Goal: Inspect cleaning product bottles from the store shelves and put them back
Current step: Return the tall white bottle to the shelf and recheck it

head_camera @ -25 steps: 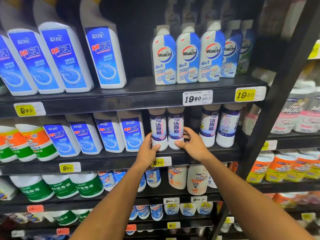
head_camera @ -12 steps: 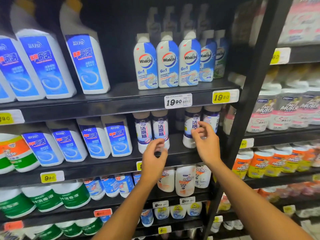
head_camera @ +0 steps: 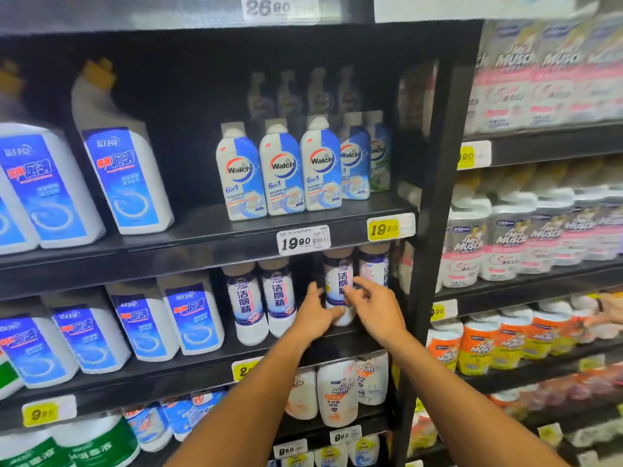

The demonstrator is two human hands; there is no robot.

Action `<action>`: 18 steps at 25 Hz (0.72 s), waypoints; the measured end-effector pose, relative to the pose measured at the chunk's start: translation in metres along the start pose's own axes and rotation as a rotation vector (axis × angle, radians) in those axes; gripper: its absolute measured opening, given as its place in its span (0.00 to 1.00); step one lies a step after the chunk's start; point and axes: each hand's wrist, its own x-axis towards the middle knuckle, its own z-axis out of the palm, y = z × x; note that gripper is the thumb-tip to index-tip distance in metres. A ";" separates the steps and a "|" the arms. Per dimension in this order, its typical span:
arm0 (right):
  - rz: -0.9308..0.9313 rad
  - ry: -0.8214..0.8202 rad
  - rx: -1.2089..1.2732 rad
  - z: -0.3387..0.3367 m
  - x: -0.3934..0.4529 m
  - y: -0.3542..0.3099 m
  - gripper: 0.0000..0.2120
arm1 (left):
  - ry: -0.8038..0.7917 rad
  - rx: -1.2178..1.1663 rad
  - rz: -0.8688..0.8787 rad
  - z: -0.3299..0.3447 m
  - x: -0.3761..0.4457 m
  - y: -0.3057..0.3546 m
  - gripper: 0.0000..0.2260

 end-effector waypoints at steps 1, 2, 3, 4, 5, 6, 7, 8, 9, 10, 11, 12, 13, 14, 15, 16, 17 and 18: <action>-0.003 -0.003 -0.002 -0.001 0.001 0.000 0.15 | -0.023 -0.036 -0.003 0.002 0.001 -0.001 0.27; -0.003 -0.009 0.005 -0.001 0.002 0.001 0.14 | -0.042 -0.073 -0.002 0.005 0.000 -0.001 0.25; -0.004 -0.017 0.030 -0.002 0.003 0.001 0.13 | -0.040 -0.098 0.003 0.007 0.000 -0.002 0.24; -0.002 -0.028 0.060 -0.001 0.004 0.001 0.12 | -0.018 -0.104 0.016 0.010 -0.001 -0.003 0.25; 0.000 -0.038 0.084 -0.001 0.003 0.000 0.11 | 0.010 -0.110 0.032 0.012 -0.001 -0.003 0.25; -0.001 -0.044 0.099 -0.002 0.003 0.000 0.10 | 0.038 -0.120 0.044 0.013 0.000 -0.002 0.23; -0.005 -0.043 0.110 -0.002 0.003 -0.001 0.09 | 0.057 -0.132 0.048 0.013 0.001 -0.001 0.23; -0.008 -0.039 0.121 -0.003 0.004 -0.001 0.07 | 0.059 -0.141 0.045 0.012 0.000 -0.001 0.22; -0.010 -0.036 0.131 -0.005 0.004 -0.001 0.07 | 0.047 -0.143 0.037 0.009 -0.001 -0.001 0.22; -0.006 -0.034 0.146 -0.006 0.004 -0.002 0.06 | 0.024 -0.151 0.031 0.005 -0.004 -0.001 0.21; 0.003 -0.031 0.167 -0.007 0.004 -0.004 0.05 | 0.000 -0.169 0.025 0.001 -0.007 -0.001 0.21; 0.013 -0.032 0.194 -0.007 0.003 -0.006 0.05 | -0.018 -0.193 0.019 -0.003 -0.010 0.000 0.21; 0.018 -0.039 0.221 -0.007 0.001 -0.007 0.05 | -0.032 -0.214 0.012 -0.006 -0.015 0.000 0.21; 0.015 -0.051 0.247 -0.007 -0.001 -0.008 0.06 | -0.047 -0.232 0.004 -0.009 -0.020 0.001 0.20; 0.008 -0.067 0.272 -0.007 -0.004 -0.009 0.06 | -0.064 -0.249 -0.009 -0.011 -0.027 0.002 0.19; 0.000 -0.082 0.300 -0.007 -0.008 -0.010 0.06 | -0.085 -0.261 -0.023 -0.013 -0.034 0.003 0.18; -0.005 -0.097 0.327 -0.008 -0.012 -0.010 0.06 | -0.102 -0.265 -0.036 -0.015 -0.041 0.004 0.17; -0.004 -0.114 0.347 -0.008 -0.015 -0.010 0.07 | -0.115 -0.267 -0.046 -0.017 -0.048 0.004 0.16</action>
